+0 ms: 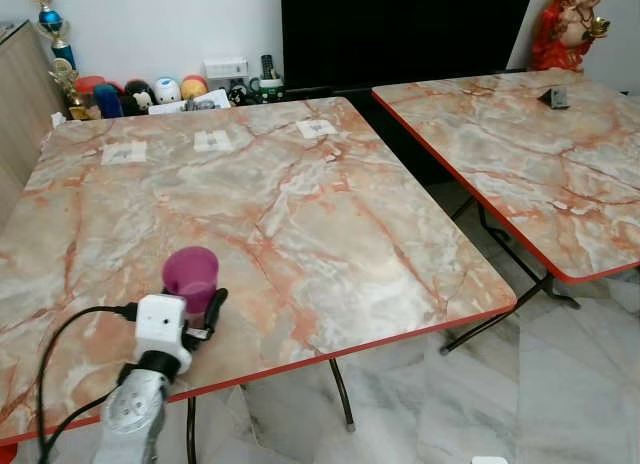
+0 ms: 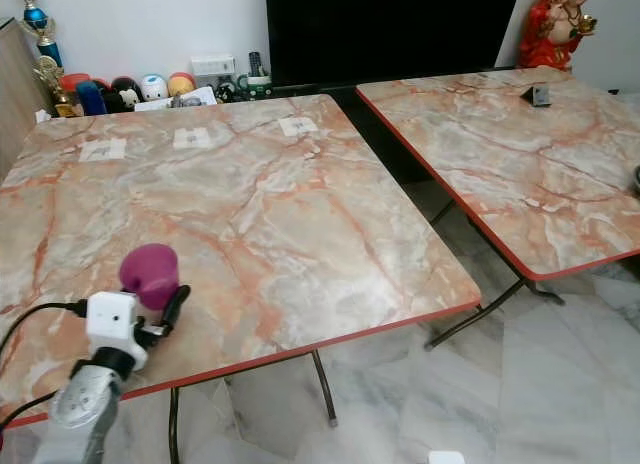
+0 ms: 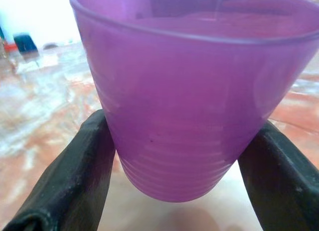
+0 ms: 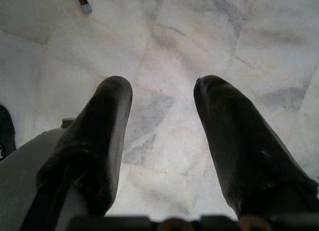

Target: Setting the table

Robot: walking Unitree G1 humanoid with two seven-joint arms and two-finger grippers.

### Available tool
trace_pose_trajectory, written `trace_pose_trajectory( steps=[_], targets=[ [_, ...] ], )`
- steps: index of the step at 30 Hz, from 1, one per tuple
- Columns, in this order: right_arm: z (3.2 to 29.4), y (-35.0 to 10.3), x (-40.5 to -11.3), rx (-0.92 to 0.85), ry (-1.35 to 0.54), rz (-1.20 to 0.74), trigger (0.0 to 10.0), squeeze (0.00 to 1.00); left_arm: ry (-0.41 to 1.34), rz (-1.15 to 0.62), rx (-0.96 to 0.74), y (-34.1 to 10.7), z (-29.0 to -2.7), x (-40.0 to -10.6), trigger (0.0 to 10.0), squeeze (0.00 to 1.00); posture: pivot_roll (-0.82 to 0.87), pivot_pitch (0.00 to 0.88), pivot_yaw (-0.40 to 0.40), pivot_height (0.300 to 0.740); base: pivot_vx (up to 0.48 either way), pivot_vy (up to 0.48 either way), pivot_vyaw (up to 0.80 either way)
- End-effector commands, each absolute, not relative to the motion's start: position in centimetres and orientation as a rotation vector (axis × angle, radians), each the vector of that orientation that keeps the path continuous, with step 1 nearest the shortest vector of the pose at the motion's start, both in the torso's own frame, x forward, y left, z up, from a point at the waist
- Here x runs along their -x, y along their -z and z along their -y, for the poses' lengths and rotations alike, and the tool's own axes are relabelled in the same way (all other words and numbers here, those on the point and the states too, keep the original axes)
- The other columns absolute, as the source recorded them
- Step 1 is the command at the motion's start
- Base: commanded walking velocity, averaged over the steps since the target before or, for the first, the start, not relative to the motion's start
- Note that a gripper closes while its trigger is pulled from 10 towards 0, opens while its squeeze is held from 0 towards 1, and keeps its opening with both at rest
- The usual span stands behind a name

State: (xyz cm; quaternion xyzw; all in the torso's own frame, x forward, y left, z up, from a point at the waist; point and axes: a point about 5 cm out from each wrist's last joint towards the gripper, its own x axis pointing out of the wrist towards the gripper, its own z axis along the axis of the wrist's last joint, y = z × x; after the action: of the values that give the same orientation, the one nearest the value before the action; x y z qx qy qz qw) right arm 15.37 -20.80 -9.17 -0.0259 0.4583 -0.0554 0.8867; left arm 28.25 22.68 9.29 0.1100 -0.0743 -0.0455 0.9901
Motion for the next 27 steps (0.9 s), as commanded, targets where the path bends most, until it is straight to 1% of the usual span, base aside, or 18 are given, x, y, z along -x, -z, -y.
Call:
trace_pose_trajectory(
  steps=[1,7,9,10,14,22,27],
  targets=[
    [21.0,9.2,-15.2,0.06,0.119,-0.958,10.0,0.0,0.079,0.15,-0.24,-9.6,-23.3,-27.5,0.0,0.0,0.04,0.044,-0.029,0.74,0.0,0.0,0.0],
    [21.1,9.2,-15.2,0.064,0.115,-0.959,10.0,0.0,0.043,0.116,-0.211,-9.0,-23.5,-26.3,0.0,0.0,0.05,0.048,-0.029,0.74,0.0,0.0,0.0],
    [21.0,9.2,-15.2,0.063,0.114,-0.959,10.0,0.0,0.024,0.113,-0.192,-8.9,-23.4,-26.1,4.8,0.0,0.05,0.048,-0.029,0.74,0.0,0.0,0.0],
    [21.0,9.2,-15.2,0.063,0.114,-0.958,10.0,0.0,0.02,0.107,-0.179,-8.8,-23.3,-26.0,10.0,0.0,0.05,0.048,-0.029,0.74,0.0,0.0,0.0],
    [21.0,9.1,-15.3,0.06,0.117,-0.949,10.0,0.0,0.025,0.101,-0.141,-8.9,-22.7,-25.6,10.0,0.0,0.04,0.049,-0.031,0.74,0.0,0.0,0.0],
    [21.1,9.1,-15.4,0.064,0.114,-0.946,10.0,0.0,0.02,0.088,-0.156,-9.3,-23.3,-25.6,10.0,0.0,0.04,0.044,-0.027,0.74,0.0,0.0,0.0],
    [21.2,9.1,-15.4,0.094,0.115,-0.944,10.0,0.0,0.02,0.077,-0.154,-9.3,-23.3,-25.5,10.0,0.0,0.04,0.04,-0.027,0.74,0.0,0.0,0.0]
  ],
)
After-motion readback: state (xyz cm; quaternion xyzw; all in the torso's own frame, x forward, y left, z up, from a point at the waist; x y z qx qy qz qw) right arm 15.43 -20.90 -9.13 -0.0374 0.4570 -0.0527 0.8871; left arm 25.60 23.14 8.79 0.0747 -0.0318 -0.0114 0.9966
